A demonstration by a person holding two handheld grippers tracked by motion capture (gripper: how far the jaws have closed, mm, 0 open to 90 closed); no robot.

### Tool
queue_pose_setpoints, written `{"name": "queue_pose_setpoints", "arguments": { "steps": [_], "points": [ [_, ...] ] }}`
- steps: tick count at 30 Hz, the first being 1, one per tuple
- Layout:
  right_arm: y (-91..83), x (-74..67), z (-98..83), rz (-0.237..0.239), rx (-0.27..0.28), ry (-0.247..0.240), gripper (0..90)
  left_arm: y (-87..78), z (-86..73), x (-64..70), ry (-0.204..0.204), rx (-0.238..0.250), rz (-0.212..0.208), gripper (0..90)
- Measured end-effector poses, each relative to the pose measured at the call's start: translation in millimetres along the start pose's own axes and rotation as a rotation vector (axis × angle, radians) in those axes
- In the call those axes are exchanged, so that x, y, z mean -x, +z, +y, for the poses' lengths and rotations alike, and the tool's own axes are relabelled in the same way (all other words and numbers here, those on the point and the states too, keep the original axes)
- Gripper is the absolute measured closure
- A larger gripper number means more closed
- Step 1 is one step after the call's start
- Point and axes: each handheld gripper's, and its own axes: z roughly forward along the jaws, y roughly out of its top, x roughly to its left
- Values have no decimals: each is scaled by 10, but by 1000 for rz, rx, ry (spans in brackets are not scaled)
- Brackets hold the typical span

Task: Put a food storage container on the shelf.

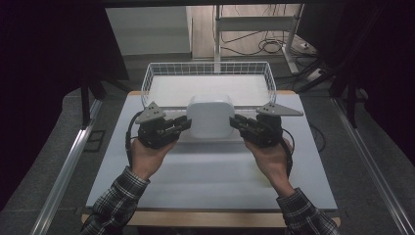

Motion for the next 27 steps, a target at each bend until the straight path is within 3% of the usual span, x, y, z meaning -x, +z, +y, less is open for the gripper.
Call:
{"name": "queue_pose_setpoints", "arguments": {
  "steps": [17,27],
  "points": [
    [160,104,354,-29,40,-7,757,48,366,-146,35,7,45,760],
    [292,182,457,-27,36,27,754,135,474,-276,20,-2,63,758]
  ]
}}
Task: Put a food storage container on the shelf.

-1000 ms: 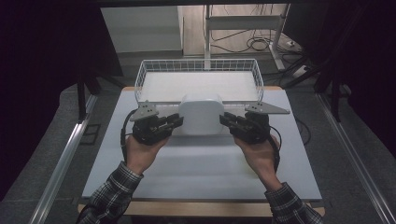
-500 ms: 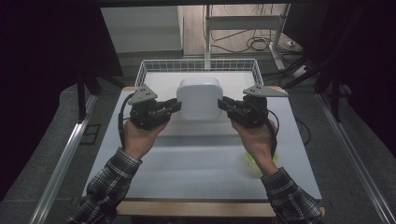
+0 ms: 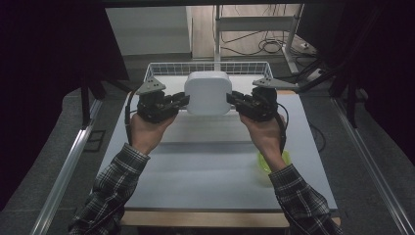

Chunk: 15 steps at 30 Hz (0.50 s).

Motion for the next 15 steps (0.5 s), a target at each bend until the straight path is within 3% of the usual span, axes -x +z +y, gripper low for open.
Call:
{"name": "queue_pose_setpoints", "arguments": {
  "steps": [15],
  "points": [
    [172,105,69,-11,-25,21,753,138,49,-126,-24,-13,14,750]
  ]
}}
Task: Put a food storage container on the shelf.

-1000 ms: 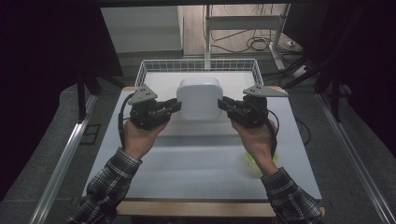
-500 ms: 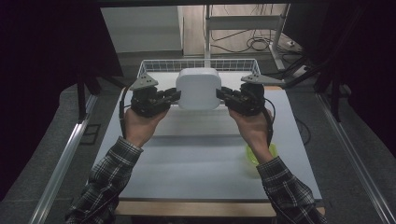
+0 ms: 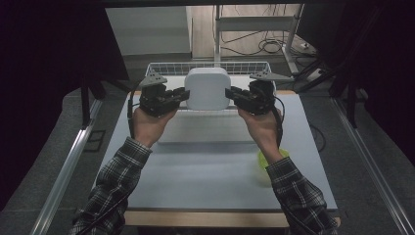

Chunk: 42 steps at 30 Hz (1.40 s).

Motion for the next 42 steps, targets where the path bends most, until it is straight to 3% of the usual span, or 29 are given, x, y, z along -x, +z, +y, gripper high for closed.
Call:
{"name": "queue_pose_setpoints", "arguments": {
  "steps": [12,29,35,42],
  "points": [
    [67,60,17,-5,1,9,732,55,20,-33,5,10,-6,724],
    [194,74,37,-6,-7,-28,606,169,29,-59,35,8,0,544],
    [217,68,36,-9,-12,-39,584,215,29,-53,73,-2,18,477],
    [246,67,29,-6,-16,-44,561,273,37,-74,86,-16,26,420]
  ]
}}
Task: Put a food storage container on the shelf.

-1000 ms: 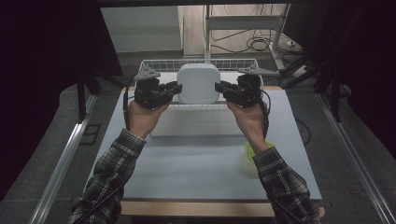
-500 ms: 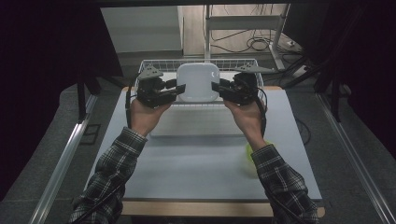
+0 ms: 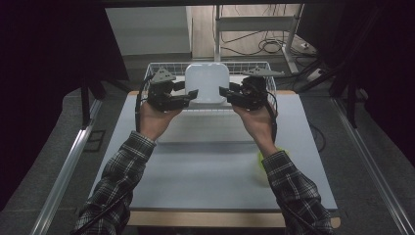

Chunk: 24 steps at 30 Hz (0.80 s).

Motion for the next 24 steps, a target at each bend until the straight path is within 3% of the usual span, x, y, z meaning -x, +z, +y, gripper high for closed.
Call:
{"name": "queue_pose_setpoints", "arguments": {
  "steps": [7,18,24],
  "points": [
    [30,23,8,6,2,12,543,34,17,-43,-34,7,-23,392],
    [55,18,9,9,2,19,481,69,25,-24,-41,13,-38,298],
    [81,68,35,-3,-6,45,413,99,27,-94,-96,22,-71,256]
  ]
}}
